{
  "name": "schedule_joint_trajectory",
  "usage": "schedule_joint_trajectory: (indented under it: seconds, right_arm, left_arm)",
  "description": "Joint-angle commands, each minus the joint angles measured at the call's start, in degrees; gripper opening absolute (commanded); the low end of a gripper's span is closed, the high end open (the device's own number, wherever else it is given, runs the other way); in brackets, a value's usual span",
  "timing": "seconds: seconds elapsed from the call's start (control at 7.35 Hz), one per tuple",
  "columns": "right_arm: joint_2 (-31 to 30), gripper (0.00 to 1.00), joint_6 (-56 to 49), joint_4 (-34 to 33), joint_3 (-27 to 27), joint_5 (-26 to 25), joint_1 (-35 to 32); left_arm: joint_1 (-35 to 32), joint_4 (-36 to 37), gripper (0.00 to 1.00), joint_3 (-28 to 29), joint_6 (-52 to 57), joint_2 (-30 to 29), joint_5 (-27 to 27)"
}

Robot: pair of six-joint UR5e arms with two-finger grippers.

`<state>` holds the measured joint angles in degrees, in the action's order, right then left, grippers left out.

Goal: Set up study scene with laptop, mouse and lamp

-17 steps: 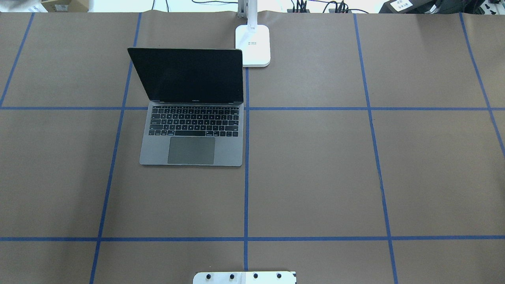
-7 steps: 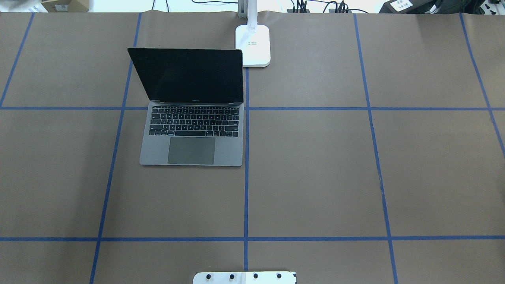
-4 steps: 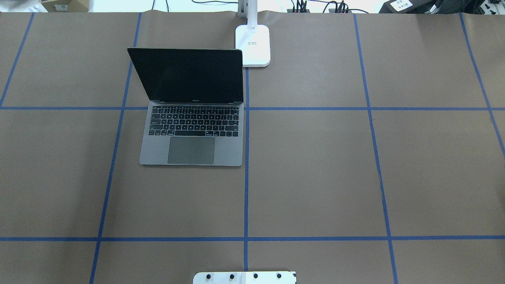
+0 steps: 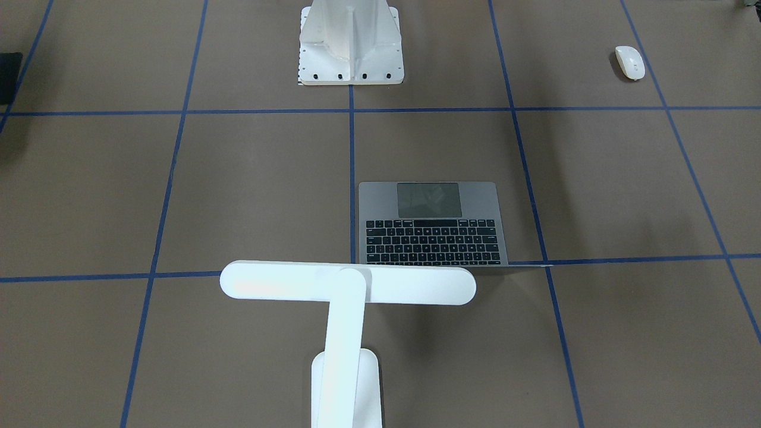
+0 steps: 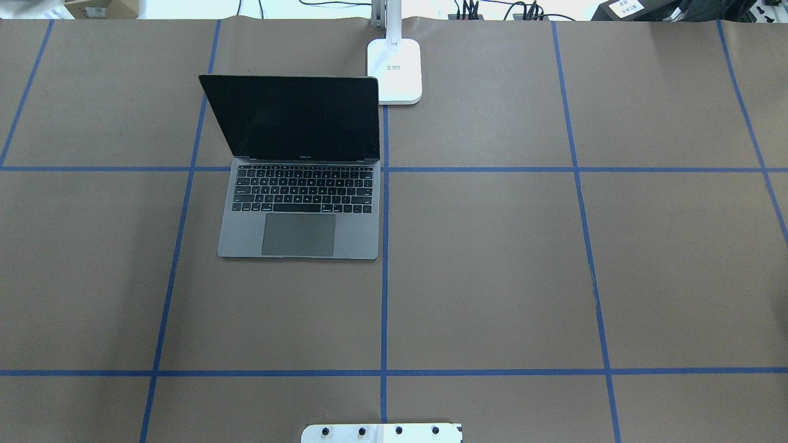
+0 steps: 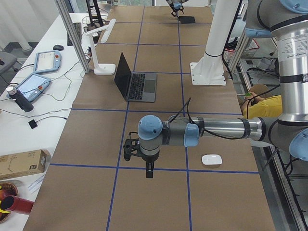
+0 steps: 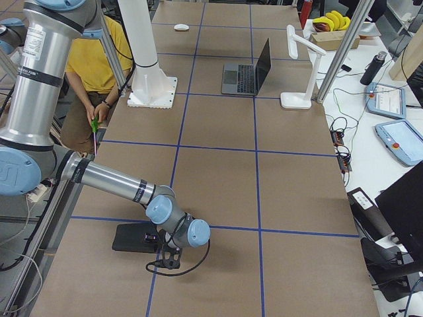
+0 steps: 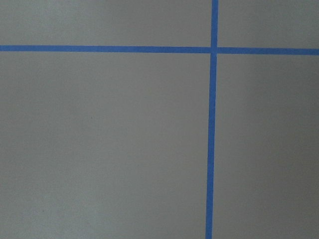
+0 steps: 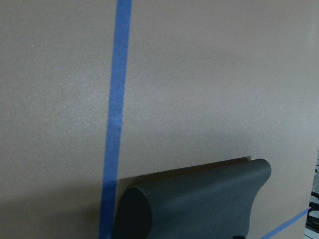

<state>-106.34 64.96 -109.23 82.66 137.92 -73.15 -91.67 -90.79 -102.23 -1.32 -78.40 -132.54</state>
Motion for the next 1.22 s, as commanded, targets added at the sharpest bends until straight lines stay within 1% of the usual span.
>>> schedule_joint_trajectory:
  seconds: [0.0,0.14,0.27,0.82,0.95,1.09]
  right_arm:
    - [-0.1,0.62,-0.4,0.1,-0.1,-2.5,0.2]
    - [-0.1,0.59,-0.4,0.2,-0.1,-4.6,0.2]
    - [-0.1,0.59,-0.4,0.2,-0.2,-5.9,0.2]
    - [-0.1,0.59,-1.7,1.0,-0.7,-6.9,0.8]
    - [-0.1,0.52,-2.2,1.0,-0.7,-6.8,0.9]
    - [0.0,0.41,-3.2,1.0,-0.6,-6.8,0.9]
  left_arm:
    - [0.0,0.0,1.0,-0.1,0.0,0.0,0.0]
    - [0.0,0.0,1.0,-0.1,0.0,-0.1,0.0]
    - [0.0,0.0,1.0,-0.1,0.0,-0.1,0.0]
    - [0.0,0.0,1.0,-0.2,0.0,-0.1,0.0]
    - [0.0,-0.1,1.0,-0.2,0.0,-0.1,0.0]
    - [0.0,-0.2,1.0,-0.2,0.0,-0.1,0.0]
